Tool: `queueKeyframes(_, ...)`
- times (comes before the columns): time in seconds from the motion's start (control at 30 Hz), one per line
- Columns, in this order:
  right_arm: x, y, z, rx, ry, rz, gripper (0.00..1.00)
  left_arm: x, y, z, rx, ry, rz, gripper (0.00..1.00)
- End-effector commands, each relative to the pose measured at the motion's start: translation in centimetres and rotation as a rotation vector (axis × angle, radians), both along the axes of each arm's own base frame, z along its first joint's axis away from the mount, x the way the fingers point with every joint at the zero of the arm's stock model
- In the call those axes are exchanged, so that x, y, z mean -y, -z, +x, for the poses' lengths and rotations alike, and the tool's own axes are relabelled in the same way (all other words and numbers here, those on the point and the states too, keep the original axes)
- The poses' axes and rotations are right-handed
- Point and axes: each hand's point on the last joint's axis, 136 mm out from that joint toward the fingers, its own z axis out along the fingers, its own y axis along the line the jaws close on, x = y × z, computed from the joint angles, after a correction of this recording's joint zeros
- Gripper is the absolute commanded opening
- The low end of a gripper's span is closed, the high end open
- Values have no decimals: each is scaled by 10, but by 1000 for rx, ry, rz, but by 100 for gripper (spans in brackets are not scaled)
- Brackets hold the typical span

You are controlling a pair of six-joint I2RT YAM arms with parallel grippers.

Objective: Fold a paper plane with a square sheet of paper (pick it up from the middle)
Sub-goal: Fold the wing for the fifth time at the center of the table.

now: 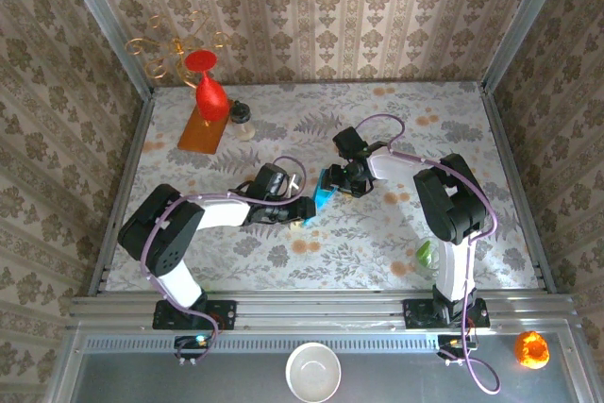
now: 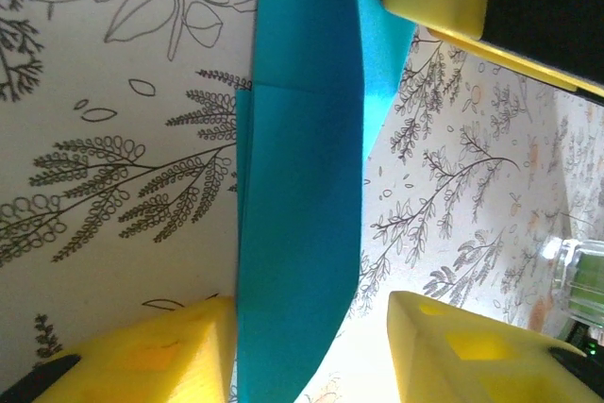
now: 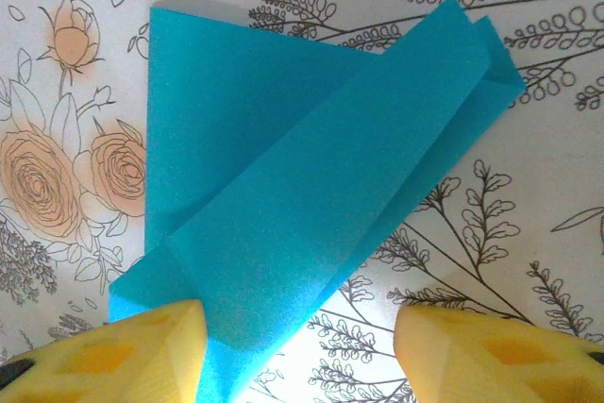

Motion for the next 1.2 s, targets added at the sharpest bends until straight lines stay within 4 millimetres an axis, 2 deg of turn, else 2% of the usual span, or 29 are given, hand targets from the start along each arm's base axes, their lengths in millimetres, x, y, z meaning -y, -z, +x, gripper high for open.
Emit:
queueKeyframes(0.0,20,62,-20,-104,12,-118,61,-3,14,-3,-12,18,67,43)
queueKeyframes(0.37,20,65,-22,-115,11,-122,61,-8,25,-2,-30,6,104,28)
queueKeyframes(0.6,21,66,-23,-119,9,-122,61,-13,31,-3,-43,-4,142,23)
queueKeyframes(0.93,24,72,-27,-132,6,-136,58,-15,32,0,-56,-8,176,22)
queueKeyframes(1.07,24,74,-28,-138,4,-140,58,-12,25,2,-49,-5,168,22)
queueKeyframes(1.17,24,72,-27,-136,2,-138,58,-6,6,7,-11,-5,132,22)
